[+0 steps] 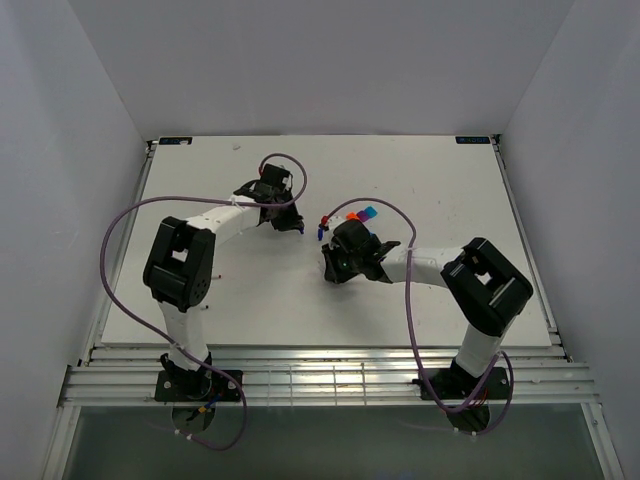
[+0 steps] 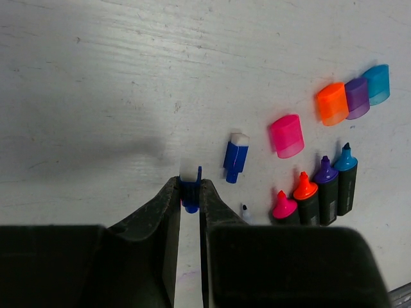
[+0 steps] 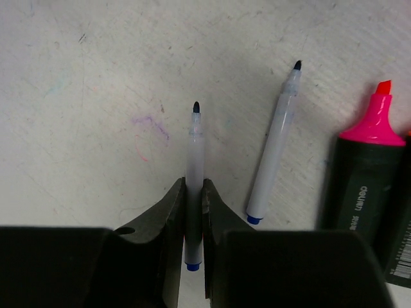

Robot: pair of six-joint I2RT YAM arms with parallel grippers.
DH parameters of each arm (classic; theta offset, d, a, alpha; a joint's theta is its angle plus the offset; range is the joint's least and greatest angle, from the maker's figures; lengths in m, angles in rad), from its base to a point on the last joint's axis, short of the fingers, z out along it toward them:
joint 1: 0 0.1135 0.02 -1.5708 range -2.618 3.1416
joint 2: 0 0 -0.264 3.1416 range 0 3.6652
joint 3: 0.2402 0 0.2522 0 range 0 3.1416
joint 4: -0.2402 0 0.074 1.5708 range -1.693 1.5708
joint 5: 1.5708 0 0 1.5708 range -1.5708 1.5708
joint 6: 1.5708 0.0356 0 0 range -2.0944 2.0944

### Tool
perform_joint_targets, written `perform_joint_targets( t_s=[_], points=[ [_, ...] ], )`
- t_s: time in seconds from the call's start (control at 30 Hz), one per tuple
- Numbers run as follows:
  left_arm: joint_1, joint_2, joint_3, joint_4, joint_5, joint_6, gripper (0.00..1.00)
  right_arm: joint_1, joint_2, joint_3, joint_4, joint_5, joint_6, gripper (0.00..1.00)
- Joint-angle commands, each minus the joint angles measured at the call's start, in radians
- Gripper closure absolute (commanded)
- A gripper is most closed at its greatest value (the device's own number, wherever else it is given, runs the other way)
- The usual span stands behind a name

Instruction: Open the pen caps

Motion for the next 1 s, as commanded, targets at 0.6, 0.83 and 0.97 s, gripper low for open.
perform_joint_targets(
  t_s=[0.6, 0.83, 0.97],
  points=[
    [-0.016, 0.093, 0.074, 0.003, -0.015, 0.034, 0.47, -0.005, 0.078, 0.081, -0.037, 0.233, -0.05, 0.88],
    [-0.008, 0.023, 0.074, -0.04, -0.052, 0.035, 0.4, -0.005, 0.082, 0.087, -0.051, 0.254, -0.062, 0.74],
    [0.015, -0.089, 0.038, -0.057, -0.06, 0.025, 0.36, -0.005, 0.059, 0.068, -0.048, 0.241, -0.071, 0.62]
  ],
)
